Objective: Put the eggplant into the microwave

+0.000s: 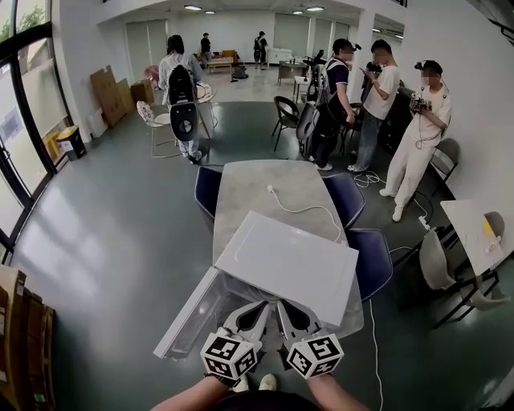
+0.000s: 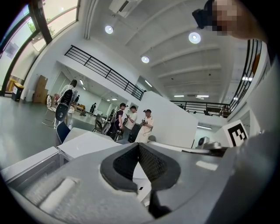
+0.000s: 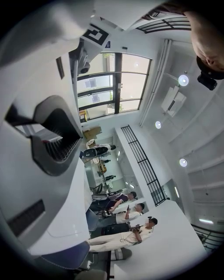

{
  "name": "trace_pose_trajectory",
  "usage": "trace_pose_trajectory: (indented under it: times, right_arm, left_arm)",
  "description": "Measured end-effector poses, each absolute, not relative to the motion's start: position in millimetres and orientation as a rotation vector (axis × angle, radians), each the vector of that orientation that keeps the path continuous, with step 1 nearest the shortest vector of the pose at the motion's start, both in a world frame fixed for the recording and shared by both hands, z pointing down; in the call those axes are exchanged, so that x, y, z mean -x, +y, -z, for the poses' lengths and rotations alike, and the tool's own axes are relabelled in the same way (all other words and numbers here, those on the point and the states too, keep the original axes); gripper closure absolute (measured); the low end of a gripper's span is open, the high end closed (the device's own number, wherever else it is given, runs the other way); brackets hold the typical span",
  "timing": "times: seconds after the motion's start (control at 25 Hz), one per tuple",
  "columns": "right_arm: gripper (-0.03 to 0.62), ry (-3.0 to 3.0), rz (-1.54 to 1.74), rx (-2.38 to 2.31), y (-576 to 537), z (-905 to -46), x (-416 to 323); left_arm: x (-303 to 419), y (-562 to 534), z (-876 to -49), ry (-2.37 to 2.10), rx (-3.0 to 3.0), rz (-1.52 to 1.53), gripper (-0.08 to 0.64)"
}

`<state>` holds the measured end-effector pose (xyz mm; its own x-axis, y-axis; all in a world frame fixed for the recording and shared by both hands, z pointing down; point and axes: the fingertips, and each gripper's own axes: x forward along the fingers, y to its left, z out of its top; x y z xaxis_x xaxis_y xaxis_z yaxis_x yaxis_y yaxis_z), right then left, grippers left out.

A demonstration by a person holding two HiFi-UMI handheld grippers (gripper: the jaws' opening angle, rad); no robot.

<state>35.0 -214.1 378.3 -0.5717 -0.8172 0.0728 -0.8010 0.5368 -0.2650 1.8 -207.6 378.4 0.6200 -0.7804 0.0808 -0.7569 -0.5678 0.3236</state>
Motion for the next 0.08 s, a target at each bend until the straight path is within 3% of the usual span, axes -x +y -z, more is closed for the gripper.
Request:
trace_pose_trajectory:
  times: [0.08]
  right_arm:
    - [0.591,2.703,0.420,1.416,-214.0,-377.9,-34.6]
  left_arm:
    - [-0.5,-207.4,-378.5,-1.245,-2.513,0.102,0.551]
